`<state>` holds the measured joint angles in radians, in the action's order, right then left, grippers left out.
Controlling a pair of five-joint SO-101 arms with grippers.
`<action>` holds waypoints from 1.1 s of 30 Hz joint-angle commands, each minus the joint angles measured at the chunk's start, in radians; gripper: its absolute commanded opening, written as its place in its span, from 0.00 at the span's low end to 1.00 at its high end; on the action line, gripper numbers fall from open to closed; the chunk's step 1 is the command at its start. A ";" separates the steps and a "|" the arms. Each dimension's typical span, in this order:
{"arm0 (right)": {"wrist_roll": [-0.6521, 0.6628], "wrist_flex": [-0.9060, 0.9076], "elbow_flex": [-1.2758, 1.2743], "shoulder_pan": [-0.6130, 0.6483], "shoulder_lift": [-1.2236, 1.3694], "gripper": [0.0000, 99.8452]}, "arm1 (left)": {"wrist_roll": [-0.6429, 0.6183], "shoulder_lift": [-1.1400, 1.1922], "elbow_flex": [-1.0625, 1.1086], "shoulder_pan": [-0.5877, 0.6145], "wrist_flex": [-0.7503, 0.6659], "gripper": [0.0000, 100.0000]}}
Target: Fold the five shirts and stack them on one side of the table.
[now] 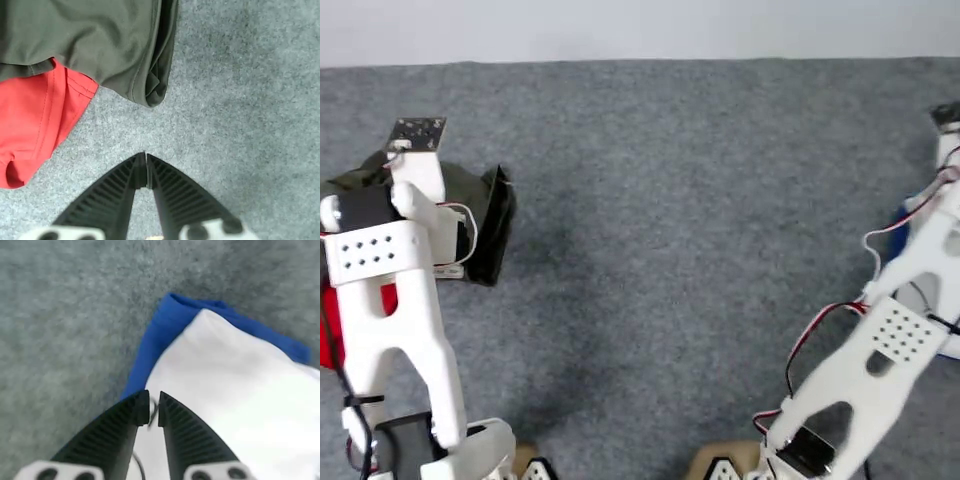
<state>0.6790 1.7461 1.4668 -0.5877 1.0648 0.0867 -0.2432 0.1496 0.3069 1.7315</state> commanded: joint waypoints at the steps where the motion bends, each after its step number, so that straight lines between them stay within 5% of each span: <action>1: -0.011 0.053 0.104 -0.058 -0.022 0.04 | 0.006 -0.038 -0.004 -0.002 0.023 0.00; 21: -0.012 -0.050 -0.861 -0.140 -0.303 0.01 | 0.008 -0.037 -0.004 -0.002 0.021 0.00; 33: -0.008 0.047 -0.700 -0.137 -0.394 0.01 | 0.008 -0.037 -0.004 -0.002 0.021 0.00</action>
<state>0.6759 1.7538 0.6720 -0.7273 0.7917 0.0867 -0.2432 0.1496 0.3069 1.7315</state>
